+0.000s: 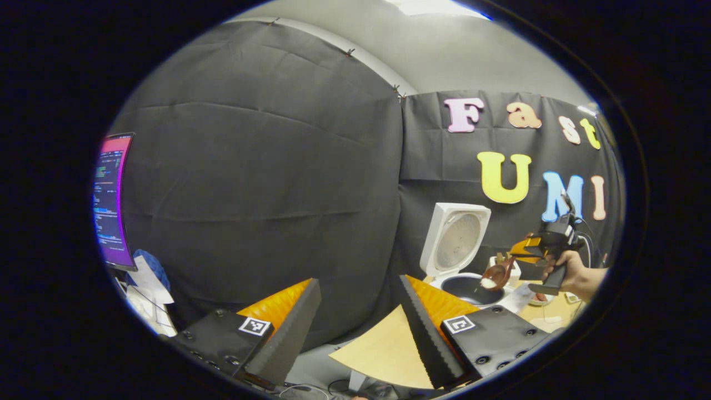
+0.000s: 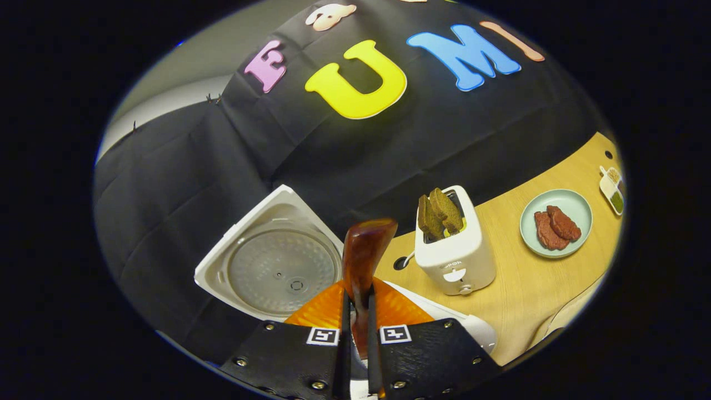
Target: Close the left gripper, press the button to open the rice cooker; take a wooden spoon from the chopstick holder with the right hand, scoop a spoonful of rice and pour it into the rice cooker, then put the wooden spoon back into the chopstick holder.
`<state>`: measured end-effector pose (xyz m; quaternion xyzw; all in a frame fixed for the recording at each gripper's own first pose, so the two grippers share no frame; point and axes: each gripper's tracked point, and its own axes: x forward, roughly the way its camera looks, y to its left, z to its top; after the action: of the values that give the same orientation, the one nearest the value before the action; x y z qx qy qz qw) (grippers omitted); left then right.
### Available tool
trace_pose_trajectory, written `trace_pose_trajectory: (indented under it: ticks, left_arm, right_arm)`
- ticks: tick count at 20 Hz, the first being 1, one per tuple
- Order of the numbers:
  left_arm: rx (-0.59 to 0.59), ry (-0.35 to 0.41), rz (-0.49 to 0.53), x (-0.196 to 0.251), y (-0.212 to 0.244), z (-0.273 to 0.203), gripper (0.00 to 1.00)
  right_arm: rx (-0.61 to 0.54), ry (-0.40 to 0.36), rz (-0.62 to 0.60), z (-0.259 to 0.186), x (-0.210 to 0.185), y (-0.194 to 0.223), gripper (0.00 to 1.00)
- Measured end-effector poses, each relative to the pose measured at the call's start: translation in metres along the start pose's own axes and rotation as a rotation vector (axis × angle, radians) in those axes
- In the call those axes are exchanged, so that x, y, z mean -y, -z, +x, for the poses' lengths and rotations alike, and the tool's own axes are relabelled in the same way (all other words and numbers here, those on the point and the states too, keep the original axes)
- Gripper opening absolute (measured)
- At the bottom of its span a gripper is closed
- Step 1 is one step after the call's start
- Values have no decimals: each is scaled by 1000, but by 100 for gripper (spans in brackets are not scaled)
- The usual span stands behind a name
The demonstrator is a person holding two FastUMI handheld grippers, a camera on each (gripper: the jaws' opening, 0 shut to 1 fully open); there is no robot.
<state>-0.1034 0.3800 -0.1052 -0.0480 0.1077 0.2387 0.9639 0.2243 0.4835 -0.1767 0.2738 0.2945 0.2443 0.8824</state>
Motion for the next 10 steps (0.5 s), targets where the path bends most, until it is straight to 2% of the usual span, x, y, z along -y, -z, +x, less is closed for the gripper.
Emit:
trace_pose_trajectory:
  ticks: [5, 6, 10]
  left_arm:
    - [-13, -20, 4, -2, 3, 2, 97]
    - [-15, -22, 4, -2, 4, 1, 95]
    - [-25, -25, -3, -4, 5, 0, 97]
  right_arm:
    - [-49, 35, -173, 20, -2, 17, 12]
    - [-53, 38, -222, 20, -2, 18, 12]
    - [-46, 36, -458, 15, -13, 23, 12]
